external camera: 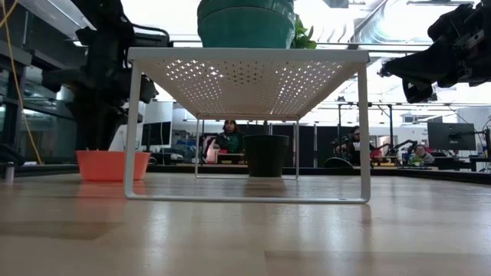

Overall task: Pick & Place Mini bowls
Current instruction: Stack the orange bowl on top of the orange bowl on the shelf

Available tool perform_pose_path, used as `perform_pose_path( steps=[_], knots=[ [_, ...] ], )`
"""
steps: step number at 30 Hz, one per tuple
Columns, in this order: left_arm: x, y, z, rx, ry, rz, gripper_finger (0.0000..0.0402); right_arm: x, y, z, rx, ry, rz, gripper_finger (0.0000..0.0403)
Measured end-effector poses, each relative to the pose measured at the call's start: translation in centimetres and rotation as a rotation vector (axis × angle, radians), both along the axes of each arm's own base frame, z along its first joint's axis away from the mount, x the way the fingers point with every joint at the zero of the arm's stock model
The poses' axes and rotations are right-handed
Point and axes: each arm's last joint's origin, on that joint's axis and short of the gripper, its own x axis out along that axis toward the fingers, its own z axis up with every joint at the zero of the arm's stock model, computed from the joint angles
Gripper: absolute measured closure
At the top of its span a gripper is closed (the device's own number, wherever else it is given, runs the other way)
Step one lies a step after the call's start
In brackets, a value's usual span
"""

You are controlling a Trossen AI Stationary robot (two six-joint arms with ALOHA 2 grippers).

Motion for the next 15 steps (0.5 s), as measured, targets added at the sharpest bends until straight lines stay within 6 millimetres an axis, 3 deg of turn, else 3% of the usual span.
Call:
perform_pose_path(
  steps=[15],
  knots=[
    [0.00,-0.25,0.04,-0.078,-0.020,-0.018,0.0299,0.00,0.00,0.00,0.000,0.000,0.000,0.0402]
  ],
)
